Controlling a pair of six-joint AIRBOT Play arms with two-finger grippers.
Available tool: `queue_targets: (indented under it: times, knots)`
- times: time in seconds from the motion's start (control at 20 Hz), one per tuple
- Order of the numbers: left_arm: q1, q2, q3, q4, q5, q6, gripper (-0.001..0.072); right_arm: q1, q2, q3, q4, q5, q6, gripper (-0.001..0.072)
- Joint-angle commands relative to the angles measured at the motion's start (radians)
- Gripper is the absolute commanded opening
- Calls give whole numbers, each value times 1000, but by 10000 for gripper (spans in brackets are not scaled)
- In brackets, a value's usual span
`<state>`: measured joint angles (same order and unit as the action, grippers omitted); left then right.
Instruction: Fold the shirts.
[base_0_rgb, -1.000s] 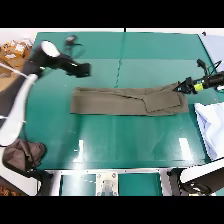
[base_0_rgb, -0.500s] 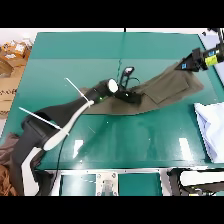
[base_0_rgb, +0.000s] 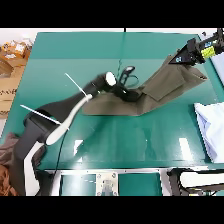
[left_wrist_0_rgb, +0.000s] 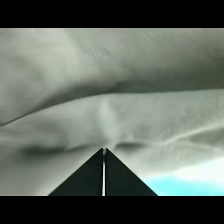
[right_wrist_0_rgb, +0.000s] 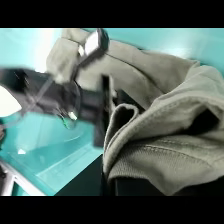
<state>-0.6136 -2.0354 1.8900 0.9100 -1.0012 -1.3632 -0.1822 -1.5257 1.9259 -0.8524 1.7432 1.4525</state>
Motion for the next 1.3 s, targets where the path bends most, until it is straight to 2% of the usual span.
queue_targets:
  times: [0.0, 0.1, 0.35, 0.5, 0.6, 0.65, 0.75, 0.8, 0.9, 0.95, 1.0, 1.05, 1.15, 1.25]
  knots:
    - [134, -1, 188, 184, -412, -25, 20, 36, 0, 3, 6, -11, 34, 20]
    - [229, 31, 230, 244, -527, -69, 21, 100, -2, 3, 6, -52, 52, 20]
    - [430, 139, 216, 261, -564, -77, 21, 348, -76, -31, 4, -207, 119, 21]
    - [509, 184, 216, 262, -567, -74, 21, 550, -195, -84, 11, -400, 161, 21]
    - [546, 203, 216, 262, -564, -63, 21, 674, -297, -84, 95, -573, 166, 21]
    - [561, 207, 216, 261, -562, -58, 21, 735, -349, -84, 162, -702, 143, 68]
    - [589, 208, 216, 261, -574, -57, 21, 822, -427, -84, 233, -874, 106, 451]
    - [599, 208, 216, 261, -585, -54, 21, 838, -447, -84, 234, -882, 106, 486]
    - [615, 208, 216, 263, -596, -41, 21, 813, -450, -83, 221, -798, 76, 484]
    - [615, 208, 216, 263, -596, -41, 21, 781, -450, -80, 222, -726, 76, 419]
    - [617, 208, 216, 264, -592, -38, 21, 737, -450, -77, 221, -640, 76, 149]
    - [617, 208, 216, 264, -581, -32, 21, 691, -450, -77, 222, -565, 72, 36]
    - [617, 208, 216, 264, -560, -32, 21, 581, -447, -77, 220, -434, 54, 22]
    - [617, 208, 216, 264, -558, -32, 21, 467, -415, -100, 220, -404, 55, 23]
